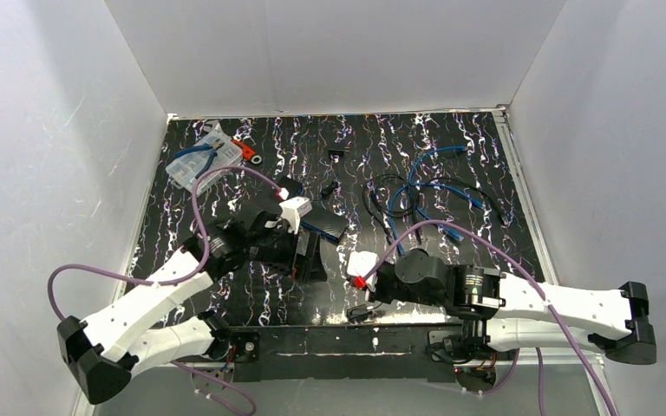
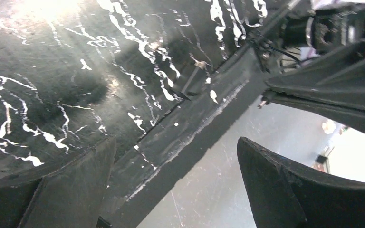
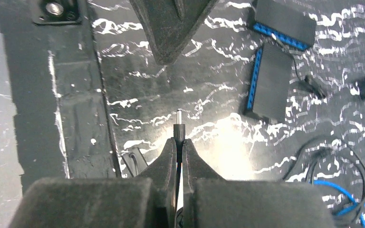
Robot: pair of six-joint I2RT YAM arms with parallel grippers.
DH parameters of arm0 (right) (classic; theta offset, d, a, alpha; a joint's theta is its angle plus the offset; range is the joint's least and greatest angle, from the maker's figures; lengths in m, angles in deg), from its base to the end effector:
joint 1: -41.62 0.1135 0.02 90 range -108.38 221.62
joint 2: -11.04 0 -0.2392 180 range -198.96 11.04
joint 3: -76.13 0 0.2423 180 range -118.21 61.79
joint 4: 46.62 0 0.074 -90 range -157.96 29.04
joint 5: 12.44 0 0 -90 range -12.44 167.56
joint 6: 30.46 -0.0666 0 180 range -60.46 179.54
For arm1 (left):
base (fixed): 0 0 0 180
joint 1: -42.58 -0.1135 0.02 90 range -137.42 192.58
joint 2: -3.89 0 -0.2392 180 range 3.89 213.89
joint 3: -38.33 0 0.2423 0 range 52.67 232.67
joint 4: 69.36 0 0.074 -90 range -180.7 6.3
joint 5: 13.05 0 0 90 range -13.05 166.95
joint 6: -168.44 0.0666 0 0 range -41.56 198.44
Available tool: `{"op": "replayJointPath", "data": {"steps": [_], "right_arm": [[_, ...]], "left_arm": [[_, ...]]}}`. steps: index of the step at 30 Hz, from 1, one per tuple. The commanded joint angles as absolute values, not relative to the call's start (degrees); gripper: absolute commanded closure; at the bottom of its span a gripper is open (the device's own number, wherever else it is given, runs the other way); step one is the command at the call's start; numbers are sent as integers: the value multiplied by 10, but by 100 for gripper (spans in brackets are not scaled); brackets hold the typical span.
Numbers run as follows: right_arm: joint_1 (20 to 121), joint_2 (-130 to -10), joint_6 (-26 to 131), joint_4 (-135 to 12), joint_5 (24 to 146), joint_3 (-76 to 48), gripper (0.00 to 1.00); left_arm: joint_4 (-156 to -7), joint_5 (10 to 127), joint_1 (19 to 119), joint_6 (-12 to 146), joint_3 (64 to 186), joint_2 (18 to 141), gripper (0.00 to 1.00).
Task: Insert the plug into the switch port
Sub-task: Pick up the power from the center of the board, then pick up the switch port at the center of the board.
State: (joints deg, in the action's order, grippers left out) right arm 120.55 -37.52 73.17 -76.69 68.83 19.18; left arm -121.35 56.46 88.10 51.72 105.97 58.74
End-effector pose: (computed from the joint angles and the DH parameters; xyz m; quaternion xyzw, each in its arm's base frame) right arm 0.0543 0.2251 0.2765 -0.5668 0.6011 0.2490 0.5054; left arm 0.1405 -0.1763 0.2765 0.2205 0.8645 -0.3786 0.2463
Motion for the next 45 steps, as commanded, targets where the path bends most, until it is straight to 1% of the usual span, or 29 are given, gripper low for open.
{"op": "replayJointPath", "data": {"steps": [1,6,11,16,18,20,21,25,27,32,45], "right_arm": [[1207,-378,686,-753,590,209,99],[1195,-385,641,-717,532,242,99],[1186,-384,615,-694,508,263,99],[1185,-377,615,-690,502,266,99],[1184,-372,617,-688,499,267,99],[1184,-355,621,-669,503,283,99],[1183,-348,622,-659,509,288,99],[1183,-314,606,-671,532,289,99],[1182,-292,604,-681,532,291,99],[1182,-289,604,-683,534,293,99],[1181,-305,602,-671,536,298,99]], "left_arm": [[-1210,649,871,496,1073,622,2],[-1176,662,820,489,1072,680,2],[-1126,628,750,481,1081,749,2],[-1121,649,721,494,1121,821,2],[-1124,681,713,494,1144,847,2],[-1138,752,695,505,1219,900,2],[-1160,824,685,529,1283,963,2],[-1185,846,638,584,1462,1127,2],[-1213,880,632,668,1554,1220,2],[-1219,878,631,742,1579,1262,2],[-1223,785,628,828,1554,1280,2]]}}
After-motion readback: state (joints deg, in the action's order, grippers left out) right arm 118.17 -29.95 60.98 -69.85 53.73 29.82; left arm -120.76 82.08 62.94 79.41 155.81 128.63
